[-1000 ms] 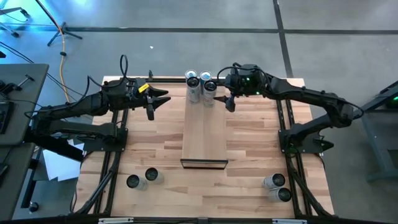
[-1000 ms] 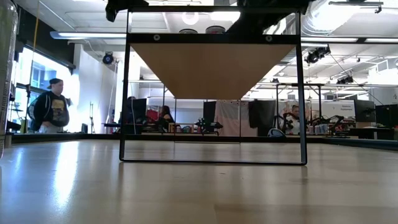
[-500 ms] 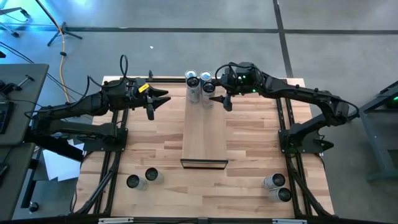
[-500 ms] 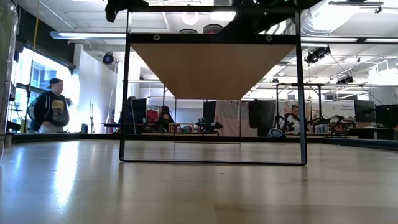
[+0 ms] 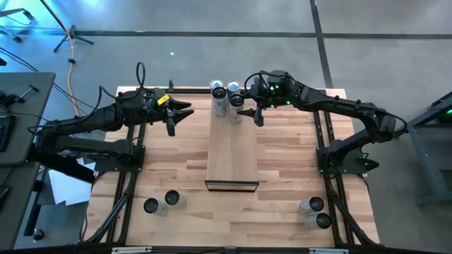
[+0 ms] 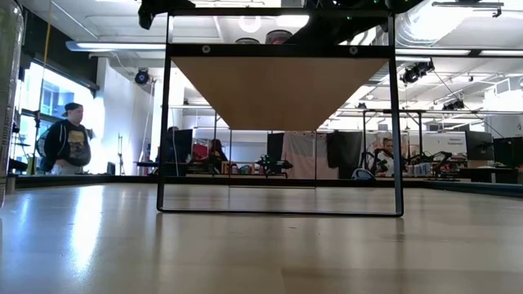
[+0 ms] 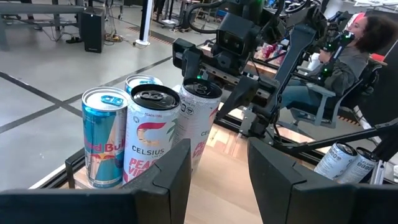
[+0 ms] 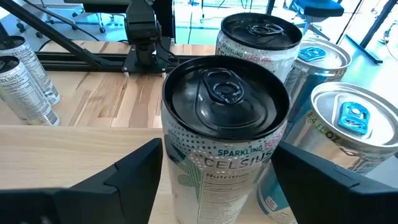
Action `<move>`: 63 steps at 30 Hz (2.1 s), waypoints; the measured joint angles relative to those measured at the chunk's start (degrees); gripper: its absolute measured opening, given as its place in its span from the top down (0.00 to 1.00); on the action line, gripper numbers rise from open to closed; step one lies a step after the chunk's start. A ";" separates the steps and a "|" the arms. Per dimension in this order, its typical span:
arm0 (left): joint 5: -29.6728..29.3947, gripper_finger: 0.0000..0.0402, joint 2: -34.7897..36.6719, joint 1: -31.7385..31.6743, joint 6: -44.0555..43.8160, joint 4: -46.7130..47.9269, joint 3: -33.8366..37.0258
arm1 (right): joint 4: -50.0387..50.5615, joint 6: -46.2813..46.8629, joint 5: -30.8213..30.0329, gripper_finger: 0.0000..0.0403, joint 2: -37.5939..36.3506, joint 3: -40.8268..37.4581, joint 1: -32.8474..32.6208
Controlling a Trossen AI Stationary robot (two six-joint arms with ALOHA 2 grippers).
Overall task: Place canned beverage on shelf
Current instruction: Put the white pink soda can aligned with the other white pink soda can
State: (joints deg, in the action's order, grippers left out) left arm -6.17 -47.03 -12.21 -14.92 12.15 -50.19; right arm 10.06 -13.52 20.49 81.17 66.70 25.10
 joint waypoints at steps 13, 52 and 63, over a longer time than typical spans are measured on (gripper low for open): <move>0.00 0.67 -0.02 0.00 0.02 0.04 0.00 | -0.74 0.15 -0.09 0.41 0.04 -0.02 0.00; -0.02 0.67 0.00 -0.02 3.08 0.04 0.00 | 1.22 16.97 -33.49 0.43 -0.98 -0.02 -12.07; -0.02 0.67 0.00 -0.02 3.15 0.02 0.00 | -2.41 24.45 -42.55 0.43 1.18 -0.13 -15.10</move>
State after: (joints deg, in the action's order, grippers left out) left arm -6.20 -47.03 -12.23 -11.77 12.16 -50.19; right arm 7.65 10.93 -22.06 82.35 66.57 10.00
